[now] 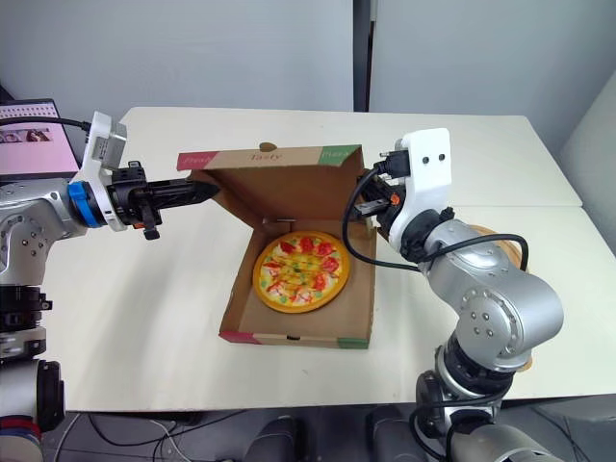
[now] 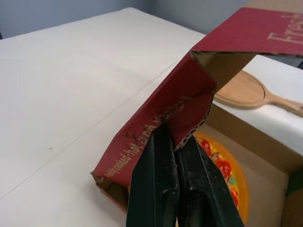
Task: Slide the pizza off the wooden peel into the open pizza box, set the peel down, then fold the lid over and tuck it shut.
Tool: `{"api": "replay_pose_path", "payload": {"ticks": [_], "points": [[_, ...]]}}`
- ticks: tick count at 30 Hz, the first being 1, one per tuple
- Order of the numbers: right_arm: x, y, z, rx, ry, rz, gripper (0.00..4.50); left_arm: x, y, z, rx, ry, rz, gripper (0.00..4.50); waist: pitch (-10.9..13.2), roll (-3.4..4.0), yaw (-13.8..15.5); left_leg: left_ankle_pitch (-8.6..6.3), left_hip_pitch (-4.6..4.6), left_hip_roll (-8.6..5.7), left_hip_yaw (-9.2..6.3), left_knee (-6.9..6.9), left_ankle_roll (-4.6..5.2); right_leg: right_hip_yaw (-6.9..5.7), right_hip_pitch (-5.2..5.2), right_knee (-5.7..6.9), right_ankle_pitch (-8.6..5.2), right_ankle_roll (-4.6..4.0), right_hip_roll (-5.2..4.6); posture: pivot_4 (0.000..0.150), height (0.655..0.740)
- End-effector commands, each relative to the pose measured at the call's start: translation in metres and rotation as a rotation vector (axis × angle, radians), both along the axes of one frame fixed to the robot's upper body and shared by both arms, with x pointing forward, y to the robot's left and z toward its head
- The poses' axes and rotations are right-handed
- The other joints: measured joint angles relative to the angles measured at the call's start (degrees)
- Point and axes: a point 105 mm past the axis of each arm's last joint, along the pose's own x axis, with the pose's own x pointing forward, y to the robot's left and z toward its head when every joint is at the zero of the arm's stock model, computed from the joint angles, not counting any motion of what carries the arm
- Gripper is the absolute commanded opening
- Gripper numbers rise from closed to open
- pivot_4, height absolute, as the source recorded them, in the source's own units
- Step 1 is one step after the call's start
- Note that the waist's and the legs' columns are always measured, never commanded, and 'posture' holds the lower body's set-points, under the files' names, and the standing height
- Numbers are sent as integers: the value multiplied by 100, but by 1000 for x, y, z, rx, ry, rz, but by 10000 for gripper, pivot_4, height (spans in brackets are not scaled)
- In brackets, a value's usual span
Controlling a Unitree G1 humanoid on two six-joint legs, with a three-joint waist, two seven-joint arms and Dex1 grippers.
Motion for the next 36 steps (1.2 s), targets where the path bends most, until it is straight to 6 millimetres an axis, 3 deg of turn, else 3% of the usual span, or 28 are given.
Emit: {"api": "replay_pose_path", "payload": {"ticks": [1, 15, 36], "points": [[-17, 20, 3, -41, -49, 138, 205, -7, -11, 9, 20, -37, -78, 0, 0, 0, 0, 0, 0, 0, 0, 0, 0, 0, 0, 0, -1, 1, 0, 1500, 7400], [-14, 18, 0, -44, -46, 135, 205, -3, -4, 31, 103, -139, -68, 0, 0, 0, -15, 0, 0, 4, 3, -1, 0, 0, -2, 1, -7, 2, 8, 1500, 7400], [-11, 17, -4, -104, -91, 140, 205, -4, 18, 29, 227, -155, -70, 0, 0, 0, -15, 0, -2, 6, 3, -1, 1, -1, -3, -1, -14, 3, 10, 1500, 7400]]}}
